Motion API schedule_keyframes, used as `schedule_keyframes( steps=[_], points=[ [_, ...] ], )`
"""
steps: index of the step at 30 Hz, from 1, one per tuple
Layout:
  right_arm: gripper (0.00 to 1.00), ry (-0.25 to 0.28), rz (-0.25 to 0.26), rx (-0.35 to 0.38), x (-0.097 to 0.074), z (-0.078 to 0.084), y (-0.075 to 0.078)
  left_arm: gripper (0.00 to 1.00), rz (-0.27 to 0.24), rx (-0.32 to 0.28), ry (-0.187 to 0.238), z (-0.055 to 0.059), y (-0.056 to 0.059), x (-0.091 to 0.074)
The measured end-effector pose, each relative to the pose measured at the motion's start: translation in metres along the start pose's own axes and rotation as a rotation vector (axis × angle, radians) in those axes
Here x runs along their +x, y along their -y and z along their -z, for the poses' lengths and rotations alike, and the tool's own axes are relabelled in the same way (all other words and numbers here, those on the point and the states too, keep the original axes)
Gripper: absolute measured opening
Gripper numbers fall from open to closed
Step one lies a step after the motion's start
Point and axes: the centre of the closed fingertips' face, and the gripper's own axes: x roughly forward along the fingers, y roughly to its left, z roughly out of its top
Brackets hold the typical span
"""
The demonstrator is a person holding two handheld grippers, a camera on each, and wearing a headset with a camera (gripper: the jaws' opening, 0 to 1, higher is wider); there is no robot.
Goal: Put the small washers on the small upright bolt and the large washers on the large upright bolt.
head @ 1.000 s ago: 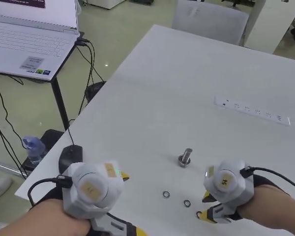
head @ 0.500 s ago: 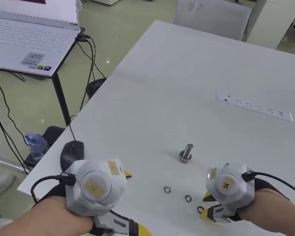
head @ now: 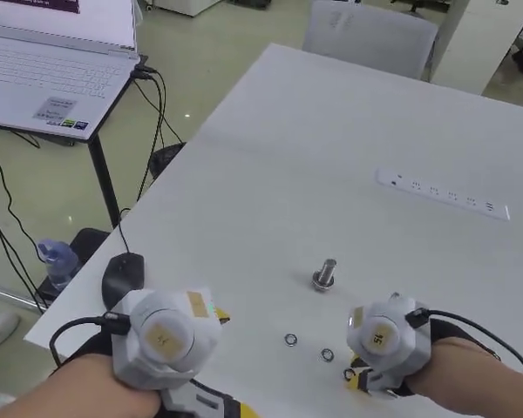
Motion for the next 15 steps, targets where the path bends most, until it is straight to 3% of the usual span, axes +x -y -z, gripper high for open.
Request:
schedule_keyframes(
  steps=[5,11,13,15],
  points=[
    [0.15,-0.025,-0.010,0.014,0.0005,0.0010,0.0032,0.78,0.003,-0.022,0.026,-0.0052,-0.0003,-0.0012],
    [0.13,-0.018,-0.006,0.004,0.0004,0.0017,0.0033,0.77,0.000,-0.010,0.015,-0.0042,-0.0008,0.0003],
    [0.13,-0.009,-0.006,0.051,0.0003,0.0012,0.0042,0.77,0.000,-0.016,0.020,-0.0056,-0.0004,0.0003],
    [0.12,-0.012,-0.008,0.043,0.0011,0.0014,0.0046,0.77,0.002,-0.008,0.015,-0.0056,0.0005,0.0014]
  ],
)
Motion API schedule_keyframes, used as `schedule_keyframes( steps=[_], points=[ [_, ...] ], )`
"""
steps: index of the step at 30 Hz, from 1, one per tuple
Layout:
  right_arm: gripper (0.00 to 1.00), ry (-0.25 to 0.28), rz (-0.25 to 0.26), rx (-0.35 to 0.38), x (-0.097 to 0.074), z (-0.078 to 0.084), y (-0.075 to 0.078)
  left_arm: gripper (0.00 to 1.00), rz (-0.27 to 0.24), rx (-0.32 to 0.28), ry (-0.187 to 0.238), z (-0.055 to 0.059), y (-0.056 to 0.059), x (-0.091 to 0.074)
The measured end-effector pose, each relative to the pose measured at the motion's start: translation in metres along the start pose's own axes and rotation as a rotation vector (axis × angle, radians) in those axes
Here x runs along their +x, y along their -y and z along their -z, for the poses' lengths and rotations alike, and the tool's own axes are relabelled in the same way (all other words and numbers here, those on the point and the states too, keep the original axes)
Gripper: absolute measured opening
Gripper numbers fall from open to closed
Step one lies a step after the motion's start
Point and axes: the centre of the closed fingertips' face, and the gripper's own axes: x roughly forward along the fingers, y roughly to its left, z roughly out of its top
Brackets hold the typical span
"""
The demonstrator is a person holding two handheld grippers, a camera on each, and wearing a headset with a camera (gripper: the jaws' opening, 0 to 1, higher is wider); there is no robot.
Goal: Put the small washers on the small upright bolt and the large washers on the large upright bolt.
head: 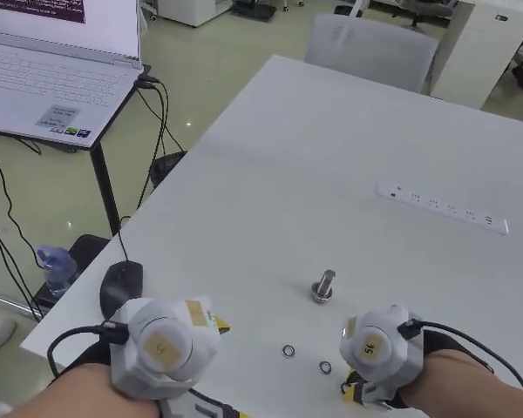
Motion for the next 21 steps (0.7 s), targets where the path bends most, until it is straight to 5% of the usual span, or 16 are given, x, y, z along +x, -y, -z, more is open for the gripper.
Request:
schedule_keyframes(
  steps=[12,21],
  points=[
    [0.12,0.041,0.022,0.020,-0.006,0.006,-0.002,0.77,0.017,0.028,-0.016,-0.006,0.004,0.006],
    [0.12,0.051,0.018,0.174,-0.038,0.040,0.011,0.77,0.024,0.044,-0.013,-0.015,0.006,0.011]
  ],
)
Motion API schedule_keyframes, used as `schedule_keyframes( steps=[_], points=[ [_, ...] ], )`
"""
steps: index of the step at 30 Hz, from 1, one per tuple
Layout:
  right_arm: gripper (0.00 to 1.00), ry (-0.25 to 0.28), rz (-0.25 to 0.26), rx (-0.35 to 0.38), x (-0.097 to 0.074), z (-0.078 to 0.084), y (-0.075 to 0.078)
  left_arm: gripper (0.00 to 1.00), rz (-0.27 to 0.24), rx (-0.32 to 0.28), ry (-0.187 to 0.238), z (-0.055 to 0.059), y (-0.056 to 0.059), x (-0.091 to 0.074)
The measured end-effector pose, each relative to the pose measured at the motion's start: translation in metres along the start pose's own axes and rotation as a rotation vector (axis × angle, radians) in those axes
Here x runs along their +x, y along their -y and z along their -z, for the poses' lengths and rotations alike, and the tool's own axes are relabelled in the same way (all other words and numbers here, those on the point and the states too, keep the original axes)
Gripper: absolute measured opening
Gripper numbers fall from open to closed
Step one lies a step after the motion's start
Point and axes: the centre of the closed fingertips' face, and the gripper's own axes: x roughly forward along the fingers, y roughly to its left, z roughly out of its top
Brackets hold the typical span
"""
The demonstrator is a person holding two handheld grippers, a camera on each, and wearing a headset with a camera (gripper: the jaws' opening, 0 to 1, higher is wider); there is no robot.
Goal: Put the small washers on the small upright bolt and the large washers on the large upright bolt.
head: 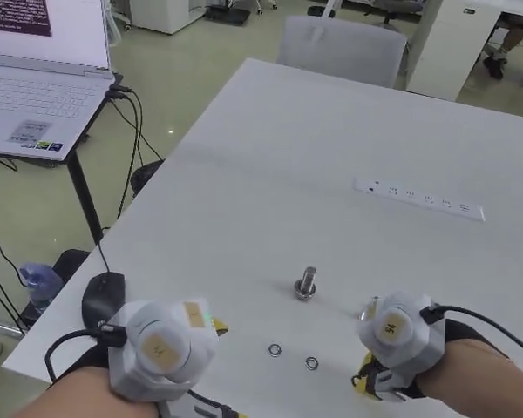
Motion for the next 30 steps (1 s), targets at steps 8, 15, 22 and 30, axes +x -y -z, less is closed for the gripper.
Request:
schedule_keyframes(
  steps=[8,15,22,30],
  points=[
    [0.12,-0.001,0.043,0.073,-0.031,0.024,0.031,0.77,-0.009,-0.004,0.005,-0.004,-0.002,0.002],
    [0.12,0.007,0.065,0.068,-0.044,0.017,0.052,0.78,-0.021,-0.017,0.009,-0.005,-0.007,0.001],
    [0.12,0.029,0.080,0.042,-0.053,-0.004,0.073,0.78,-0.038,-0.027,0.005,-0.004,-0.013,0.004],
    [0.12,0.047,0.094,0.049,-0.054,-0.023,0.103,0.78,-0.038,-0.030,-0.011,-0.002,-0.011,0.006]
  ],
)
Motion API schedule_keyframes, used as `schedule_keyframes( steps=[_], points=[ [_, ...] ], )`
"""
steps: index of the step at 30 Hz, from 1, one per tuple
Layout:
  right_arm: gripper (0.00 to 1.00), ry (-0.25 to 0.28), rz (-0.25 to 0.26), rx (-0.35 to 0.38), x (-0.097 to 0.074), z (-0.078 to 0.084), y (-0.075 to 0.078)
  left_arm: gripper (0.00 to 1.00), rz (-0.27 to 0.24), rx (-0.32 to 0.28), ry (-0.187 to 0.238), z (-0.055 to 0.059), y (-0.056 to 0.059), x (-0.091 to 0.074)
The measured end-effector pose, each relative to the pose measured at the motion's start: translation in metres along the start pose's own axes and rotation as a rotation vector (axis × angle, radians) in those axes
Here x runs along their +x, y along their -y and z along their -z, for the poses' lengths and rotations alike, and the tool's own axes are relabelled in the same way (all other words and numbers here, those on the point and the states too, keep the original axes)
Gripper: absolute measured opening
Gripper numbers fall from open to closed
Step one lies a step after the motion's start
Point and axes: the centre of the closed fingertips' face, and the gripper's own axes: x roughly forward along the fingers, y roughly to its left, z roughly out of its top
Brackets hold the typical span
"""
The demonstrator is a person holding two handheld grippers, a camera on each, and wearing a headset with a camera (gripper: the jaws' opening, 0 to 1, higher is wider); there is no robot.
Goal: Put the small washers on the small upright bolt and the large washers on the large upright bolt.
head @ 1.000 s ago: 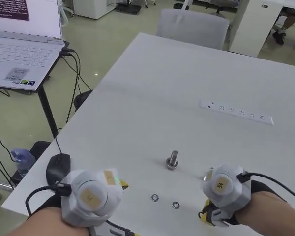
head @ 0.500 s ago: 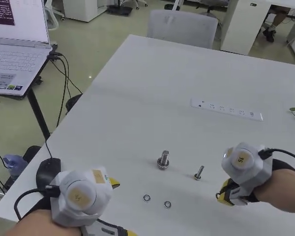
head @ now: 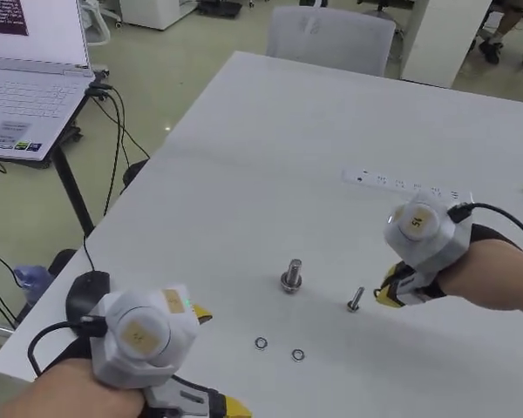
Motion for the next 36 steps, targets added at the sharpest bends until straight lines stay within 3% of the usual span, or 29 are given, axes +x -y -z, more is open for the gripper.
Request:
schedule_keyframes(
  steps=[3,9,17,36],
  points=[
    [0.12,-0.001,0.004,0.007,0.006,-0.004,0.005,0.78,-0.001,-0.008,0.013,-0.003,0.000,0.001],
    [0.12,-0.001,-0.011,-0.005,0.009,-0.011,-0.001,0.78,-0.004,-0.007,0.016,-0.006,-0.001,0.001],
    [0.12,-0.009,-0.023,-0.023,0.012,-0.013,-0.008,0.79,0.002,-0.010,0.005,-0.001,-0.002,0.002],
    [0.12,-0.036,-0.020,-0.047,0.027,-0.007,0.002,0.77,0.004,-0.017,-0.006,0.007,0.000,-0.002]
  ],
)
